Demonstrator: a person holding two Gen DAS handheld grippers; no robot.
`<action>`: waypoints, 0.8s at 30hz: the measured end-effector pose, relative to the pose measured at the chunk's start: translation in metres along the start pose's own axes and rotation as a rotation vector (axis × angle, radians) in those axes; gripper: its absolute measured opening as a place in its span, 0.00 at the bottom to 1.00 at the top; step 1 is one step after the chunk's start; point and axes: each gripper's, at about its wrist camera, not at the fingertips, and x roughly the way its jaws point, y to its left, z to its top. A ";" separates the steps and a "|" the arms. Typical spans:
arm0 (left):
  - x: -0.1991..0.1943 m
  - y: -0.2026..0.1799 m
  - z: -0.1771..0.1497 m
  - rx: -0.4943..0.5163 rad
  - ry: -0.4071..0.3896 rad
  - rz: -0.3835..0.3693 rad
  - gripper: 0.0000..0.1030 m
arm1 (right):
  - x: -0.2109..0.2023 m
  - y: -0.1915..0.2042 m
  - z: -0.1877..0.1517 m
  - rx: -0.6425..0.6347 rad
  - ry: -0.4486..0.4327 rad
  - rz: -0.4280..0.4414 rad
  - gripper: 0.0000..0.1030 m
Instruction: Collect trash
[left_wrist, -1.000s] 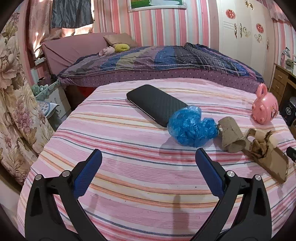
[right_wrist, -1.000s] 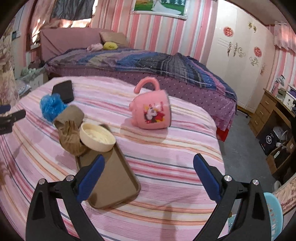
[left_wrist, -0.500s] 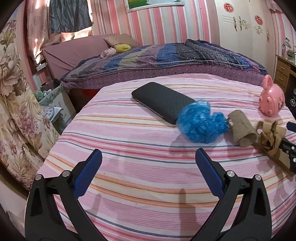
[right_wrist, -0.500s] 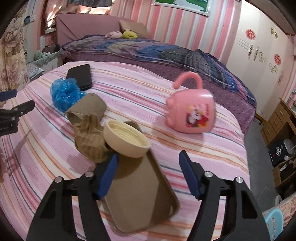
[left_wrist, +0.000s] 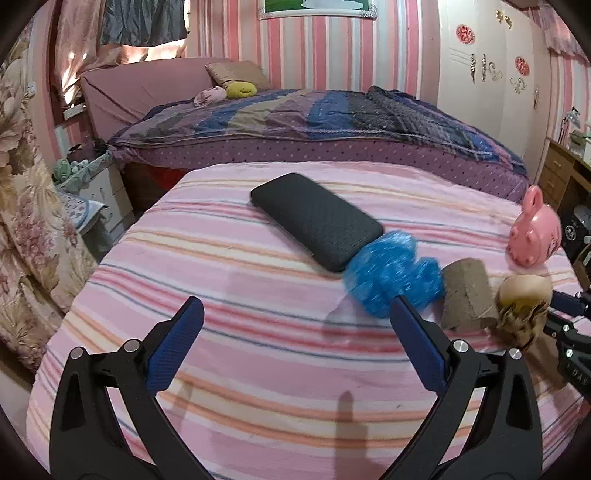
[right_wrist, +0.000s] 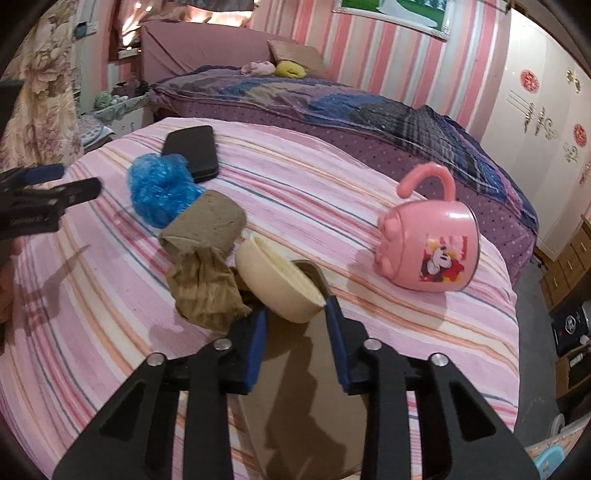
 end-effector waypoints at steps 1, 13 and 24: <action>0.001 -0.003 0.001 0.003 0.000 -0.007 0.94 | -0.002 -0.001 0.000 0.007 -0.011 0.004 0.26; 0.032 -0.036 0.005 -0.027 0.088 -0.130 0.60 | -0.018 -0.020 -0.009 0.076 -0.032 0.006 0.22; 0.016 -0.051 0.003 0.002 0.071 -0.119 0.18 | -0.032 -0.035 -0.021 0.104 -0.043 -0.013 0.22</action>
